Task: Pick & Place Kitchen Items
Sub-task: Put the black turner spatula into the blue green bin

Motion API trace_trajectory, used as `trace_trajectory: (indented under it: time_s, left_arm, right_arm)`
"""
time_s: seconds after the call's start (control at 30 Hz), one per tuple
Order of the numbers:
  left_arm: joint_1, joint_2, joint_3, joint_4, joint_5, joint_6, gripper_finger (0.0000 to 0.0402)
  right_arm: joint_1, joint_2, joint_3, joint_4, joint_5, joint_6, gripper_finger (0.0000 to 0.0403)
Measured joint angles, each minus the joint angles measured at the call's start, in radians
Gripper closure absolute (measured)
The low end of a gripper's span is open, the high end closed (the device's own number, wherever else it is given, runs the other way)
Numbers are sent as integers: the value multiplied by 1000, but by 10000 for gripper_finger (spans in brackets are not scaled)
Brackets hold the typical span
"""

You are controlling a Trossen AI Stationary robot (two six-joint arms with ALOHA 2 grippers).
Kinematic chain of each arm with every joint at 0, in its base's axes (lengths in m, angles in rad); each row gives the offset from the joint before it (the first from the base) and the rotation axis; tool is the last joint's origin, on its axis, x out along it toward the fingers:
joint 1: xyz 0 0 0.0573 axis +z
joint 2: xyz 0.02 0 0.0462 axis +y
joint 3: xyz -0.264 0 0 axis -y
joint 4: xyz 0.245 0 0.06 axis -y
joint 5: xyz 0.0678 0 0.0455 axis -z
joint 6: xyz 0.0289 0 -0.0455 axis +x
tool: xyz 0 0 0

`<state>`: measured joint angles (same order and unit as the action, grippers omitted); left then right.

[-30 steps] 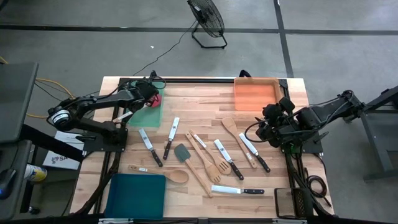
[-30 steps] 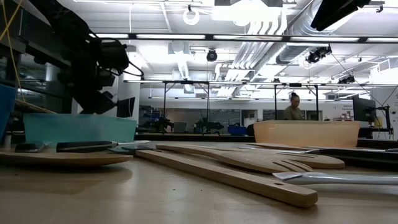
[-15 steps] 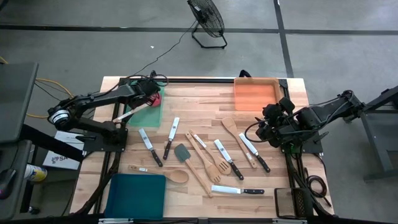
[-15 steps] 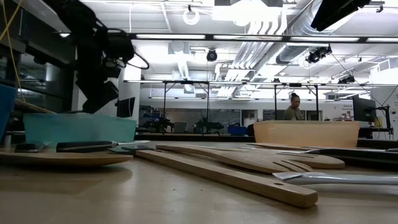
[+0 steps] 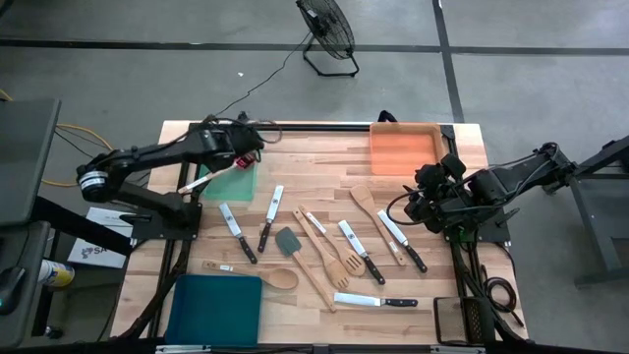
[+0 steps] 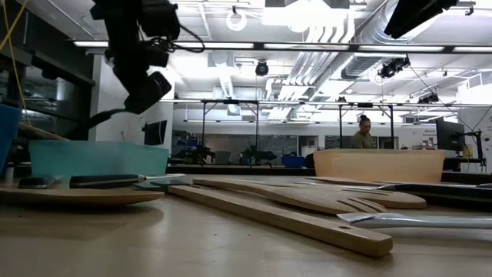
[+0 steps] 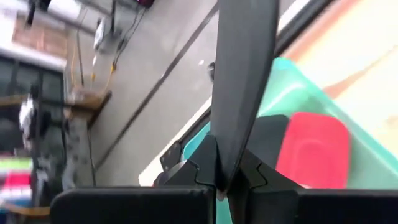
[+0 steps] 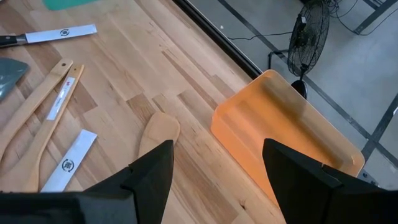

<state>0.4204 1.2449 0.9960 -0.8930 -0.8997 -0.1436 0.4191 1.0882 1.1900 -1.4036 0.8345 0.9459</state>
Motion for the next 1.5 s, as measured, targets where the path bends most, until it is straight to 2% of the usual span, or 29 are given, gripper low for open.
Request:
trace_trajectory:
  time_s: [0.2,0.3,0.37,0.47,0.57,0.8,1.03,1.2,1.5]
  left_arm:
    - [-130,0,5,3,-7,28,398]
    - [-187,0,5,2,-70,48,398]
    - [-212,0,5,1,-115,98,398]
    - [-237,0,5,-17,-123,206,398]
    - [-261,0,5,-73,-91,290,398]
    - [-264,0,5,-258,88,435,398]
    - [-263,0,5,-353,190,712,398]
    - [-263,18,4,-374,209,841,398]
    - [-263,101,-54,-414,175,890,398]
  right_arm:
    - [0,0,0,0,-4,0,164]
    - [0,0,0,0,-3,0,164]
    - [0,0,0,0,-3,0,164]
    - [0,0,0,0,-4,2,164]
    - [0,0,0,0,-7,2,164]
    - [0,0,0,0,-10,3,164]
    - [0,0,0,2,-6,4,164]
    - [0,0,0,10,-5,4,164]
    - [0,0,0,16,-6,4,164]
